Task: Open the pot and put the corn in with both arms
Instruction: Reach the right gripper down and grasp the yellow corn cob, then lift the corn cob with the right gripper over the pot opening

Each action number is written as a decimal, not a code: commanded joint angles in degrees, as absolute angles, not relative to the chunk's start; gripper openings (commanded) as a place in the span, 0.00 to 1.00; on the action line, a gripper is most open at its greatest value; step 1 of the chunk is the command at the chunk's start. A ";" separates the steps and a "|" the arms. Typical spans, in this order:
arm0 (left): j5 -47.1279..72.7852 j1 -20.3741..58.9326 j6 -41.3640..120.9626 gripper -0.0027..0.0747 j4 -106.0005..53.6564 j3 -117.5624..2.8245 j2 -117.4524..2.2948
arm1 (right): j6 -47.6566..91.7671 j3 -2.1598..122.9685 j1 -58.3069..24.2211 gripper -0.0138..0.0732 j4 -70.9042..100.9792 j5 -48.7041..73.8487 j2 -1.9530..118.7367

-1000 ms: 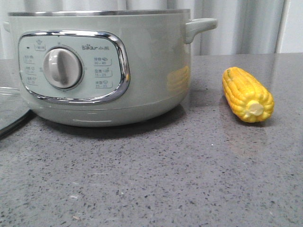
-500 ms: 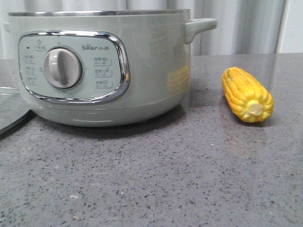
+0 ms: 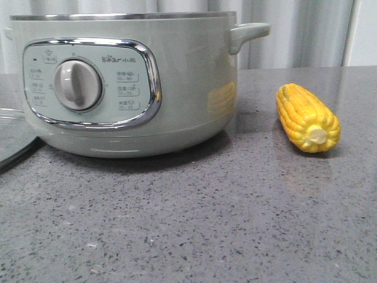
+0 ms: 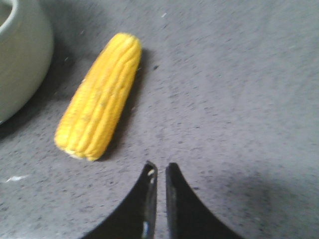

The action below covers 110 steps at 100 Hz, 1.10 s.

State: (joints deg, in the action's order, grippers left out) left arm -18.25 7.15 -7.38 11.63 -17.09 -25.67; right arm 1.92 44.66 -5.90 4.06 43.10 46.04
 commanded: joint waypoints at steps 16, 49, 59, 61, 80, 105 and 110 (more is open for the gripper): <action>-19.73 7.70 -9.41 0.01 12.06 -21.93 -25.83 | 2.50 57.15 -8.64 0.50 8.21 45.41 59.28; -19.58 7.70 -9.41 0.01 12.06 -22.02 -25.83 | 1.53 69.87 -8.64 0.67 13.79 55.69 77.75; -19.58 7.70 -9.41 0.01 12.06 -22.02 -25.83 | 1.53 70.58 -8.64 0.67 15.57 55.44 81.31; -19.58 7.70 -9.41 0.01 12.06 -22.02 -25.83 | 1.53 70.62 -8.64 0.67 16.03 55.44 81.99; -19.58 7.70 -9.41 0.01 12.06 -22.02 -25.83 | 1.53 70.83 -8.69 0.67 18.00 55.24 86.65; -19.58 7.70 -9.41 0.01 12.06 -22.02 -25.83 | 1.53 70.83 -8.69 0.60 18.00 55.11 88.85; -19.58 7.70 -9.41 0.01 12.06 -22.02 -25.83 | 1.53 70.83 -8.69 0.52 18.00 55.11 88.85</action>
